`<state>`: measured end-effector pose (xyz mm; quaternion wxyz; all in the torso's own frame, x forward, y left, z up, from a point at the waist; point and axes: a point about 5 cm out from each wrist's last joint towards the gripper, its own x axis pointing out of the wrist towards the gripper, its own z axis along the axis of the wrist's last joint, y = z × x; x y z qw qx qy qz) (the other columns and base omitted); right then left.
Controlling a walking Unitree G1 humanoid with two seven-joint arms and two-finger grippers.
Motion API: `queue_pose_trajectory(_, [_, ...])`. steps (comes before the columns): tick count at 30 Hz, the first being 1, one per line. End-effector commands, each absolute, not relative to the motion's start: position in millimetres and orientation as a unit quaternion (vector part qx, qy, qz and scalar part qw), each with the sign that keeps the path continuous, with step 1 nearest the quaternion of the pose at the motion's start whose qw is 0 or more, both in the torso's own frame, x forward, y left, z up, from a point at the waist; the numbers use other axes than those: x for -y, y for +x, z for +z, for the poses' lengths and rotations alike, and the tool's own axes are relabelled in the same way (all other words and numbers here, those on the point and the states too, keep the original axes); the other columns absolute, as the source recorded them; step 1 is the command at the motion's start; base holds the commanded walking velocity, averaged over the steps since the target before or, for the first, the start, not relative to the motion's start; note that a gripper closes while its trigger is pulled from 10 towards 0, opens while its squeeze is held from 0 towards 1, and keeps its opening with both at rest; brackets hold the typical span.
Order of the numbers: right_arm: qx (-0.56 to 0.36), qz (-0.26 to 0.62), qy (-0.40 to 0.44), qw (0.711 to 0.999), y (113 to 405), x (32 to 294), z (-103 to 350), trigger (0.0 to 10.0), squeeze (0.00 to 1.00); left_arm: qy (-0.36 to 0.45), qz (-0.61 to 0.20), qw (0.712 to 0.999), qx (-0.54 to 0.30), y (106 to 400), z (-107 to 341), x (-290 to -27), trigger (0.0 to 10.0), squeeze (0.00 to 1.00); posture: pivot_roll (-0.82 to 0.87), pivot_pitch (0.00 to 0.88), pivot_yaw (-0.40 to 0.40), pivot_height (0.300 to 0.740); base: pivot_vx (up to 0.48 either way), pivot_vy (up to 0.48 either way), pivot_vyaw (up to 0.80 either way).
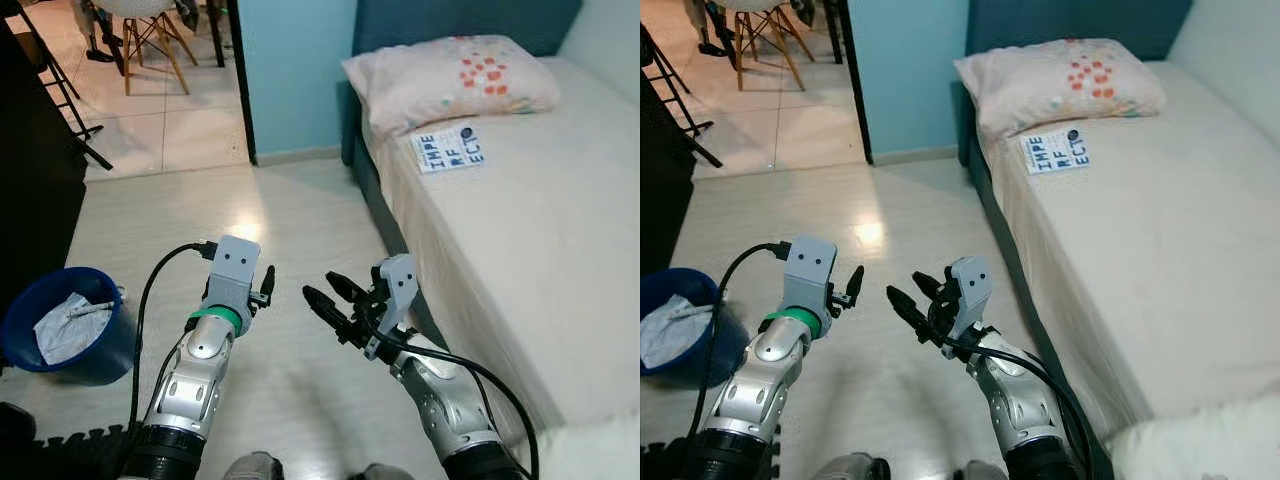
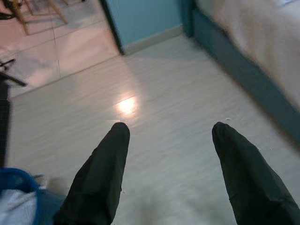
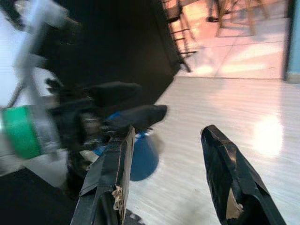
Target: Clean up the room
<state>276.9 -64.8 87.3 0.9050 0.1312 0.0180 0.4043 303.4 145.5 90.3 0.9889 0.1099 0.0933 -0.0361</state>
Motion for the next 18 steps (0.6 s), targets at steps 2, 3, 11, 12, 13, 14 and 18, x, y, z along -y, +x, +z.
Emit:
queue_pose_trajectory(2, [-0.033,0.41,0.132,0.902,272.2,65.0,80.8,10.0,0.0,0.113,-0.03,0.988,-0.104,301.4,83.6,-146.2,10.0,0.0,0.0,0.036,0.043,0.74,0.461,0.0,0.71])
queue_pose_trajectory(3, [-0.033,0.41,0.132,0.902,272.2,65.0,80.8,10.0,0.0,0.113,-0.03,0.988,-0.104,301.4,83.6,-146.2,10.0,0.0,0.0,0.036,0.043,0.74,0.461,0.0,0.73])
queue_pose_trajectory(11, [-0.039,0.41,0.126,0.903,272.0,65.6,78.2,10.0,0.0,0.109,-0.005,0.986,-0.124,297.0,73.7,-154.6,10.0,0.0,0.0,0.039,0.034,0.74,0.461,0.0,0.73])
queue_pose_trajectory(12, [-0.04,0.412,0.126,0.902,271.8,65.7,78.2,10.0,0.0,0.109,0.004,0.986,-0.127,296.7,71.8,-156.8,10.0,0.0,0.0,0.041,0.03,0.74,0.461,0.0,0.73])
queue_pose_trajectory(13, [-0.04,0.412,0.126,0.902,271.8,65.7,78.2,10.0,0.0,0.109,0.004,0.986,-0.127,296.7,71.8,-156.8,10.0,0.0,0.0,0.041,0.03,0.74,0.461,0.0,0.73])
queue_pose_trajectory(14, [-0.041,0.414,0.125,0.901,271.7,66.1,78.1,10.0,0.0,0.106,0.016,0.986,-0.13,296.4,70.1,-159.3,10.0,0.0,0.0,0.041,0.024,0.74,0.461,0.0,0.73])
queue_pose_trajectory(18, [-0.042,0.416,0.124,0.9,273.0,67.9,78.9,10.0,0.0,0.104,0.036,0.985,-0.135,295.4,67.8,-164.3,10.0,0.0,0.0,0.043,0.02,0.74,0.461,0.0,0.73])
